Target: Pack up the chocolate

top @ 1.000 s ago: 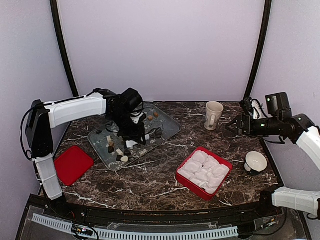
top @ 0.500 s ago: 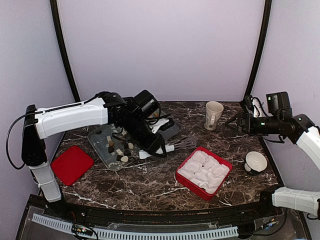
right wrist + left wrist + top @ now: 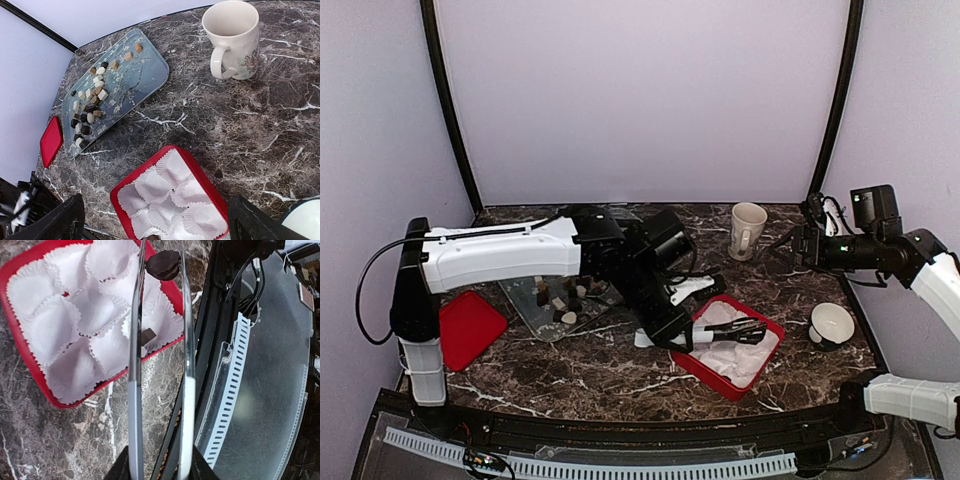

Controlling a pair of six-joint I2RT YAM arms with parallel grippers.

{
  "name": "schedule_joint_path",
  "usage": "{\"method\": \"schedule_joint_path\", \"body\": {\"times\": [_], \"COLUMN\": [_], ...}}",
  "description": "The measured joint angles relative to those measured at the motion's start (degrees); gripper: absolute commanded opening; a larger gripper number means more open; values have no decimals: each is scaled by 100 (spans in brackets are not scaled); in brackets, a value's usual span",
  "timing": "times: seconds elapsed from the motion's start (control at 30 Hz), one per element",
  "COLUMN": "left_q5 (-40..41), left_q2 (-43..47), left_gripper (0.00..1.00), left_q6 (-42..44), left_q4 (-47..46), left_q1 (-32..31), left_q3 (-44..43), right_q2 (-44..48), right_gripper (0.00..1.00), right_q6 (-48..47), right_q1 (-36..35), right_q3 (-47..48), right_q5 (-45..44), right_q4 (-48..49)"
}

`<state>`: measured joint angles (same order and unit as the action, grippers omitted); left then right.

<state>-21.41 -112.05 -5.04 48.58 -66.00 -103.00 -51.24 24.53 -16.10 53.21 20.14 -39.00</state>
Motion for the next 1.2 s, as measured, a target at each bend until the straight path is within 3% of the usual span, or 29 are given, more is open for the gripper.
{"method": "schedule_joint_path", "body": {"times": [0.2,0.6,1.07,1.2], "left_q5": [-44,-72,-68,-59], "left_q2": [-472,-551,-741,-741], "left_gripper": [23,27,41,40], "left_q6": [155,188,160,144], "left_q4": [74,-11,-72,-85], "left_q1": [-153,-131,-131,-131], "left_q3": [-4,-9,-57,-114], "right_q2": [4,129,188,210], "right_gripper": [100,100,100,100], "right_q6": [2,7,24,24], "right_q1": [0,0,0,0], "right_q3": [0,-7,-59,-59], "right_q5": [2,0,0,0], "right_q4": [-13,-136,-173,-175]}}
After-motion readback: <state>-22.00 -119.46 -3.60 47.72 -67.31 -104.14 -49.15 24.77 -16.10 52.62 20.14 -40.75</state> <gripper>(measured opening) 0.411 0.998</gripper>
